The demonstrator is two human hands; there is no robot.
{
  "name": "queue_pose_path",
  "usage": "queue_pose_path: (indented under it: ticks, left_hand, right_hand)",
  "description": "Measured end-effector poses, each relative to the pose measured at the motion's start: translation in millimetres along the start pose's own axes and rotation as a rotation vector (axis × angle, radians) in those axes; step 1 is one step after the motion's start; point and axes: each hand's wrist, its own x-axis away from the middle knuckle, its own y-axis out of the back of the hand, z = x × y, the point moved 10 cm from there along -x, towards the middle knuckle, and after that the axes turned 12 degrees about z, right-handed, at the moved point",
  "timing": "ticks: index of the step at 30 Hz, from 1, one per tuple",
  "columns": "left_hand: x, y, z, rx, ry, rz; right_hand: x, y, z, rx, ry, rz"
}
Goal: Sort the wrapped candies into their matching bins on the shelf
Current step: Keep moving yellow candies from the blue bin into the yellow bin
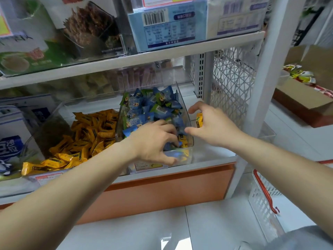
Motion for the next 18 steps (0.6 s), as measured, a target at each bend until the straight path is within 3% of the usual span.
queue_pose_path:
  ticks: [8, 11, 14, 18]
  left_hand:
    - [-4, 16, -18, -0.2, 0.049, -0.031]
    - [-15, 10, -19, -0.029, 0.004, 0.042]
    - [-16, 8, -13, 0.119, 0.004, 0.0]
    - [-14, -1, -8, 0.194, 0.0, 0.067]
  right_hand:
    - [-1, 1, -1, -0.03, -0.007, 0.005]
    - [-2, 1, -2, -0.049, -0.014, 0.017]
    - [-2, 2, -4, -0.057, -0.013, 0.014]
    - [-3, 1, -6, -0.071, -0.014, 0.02]
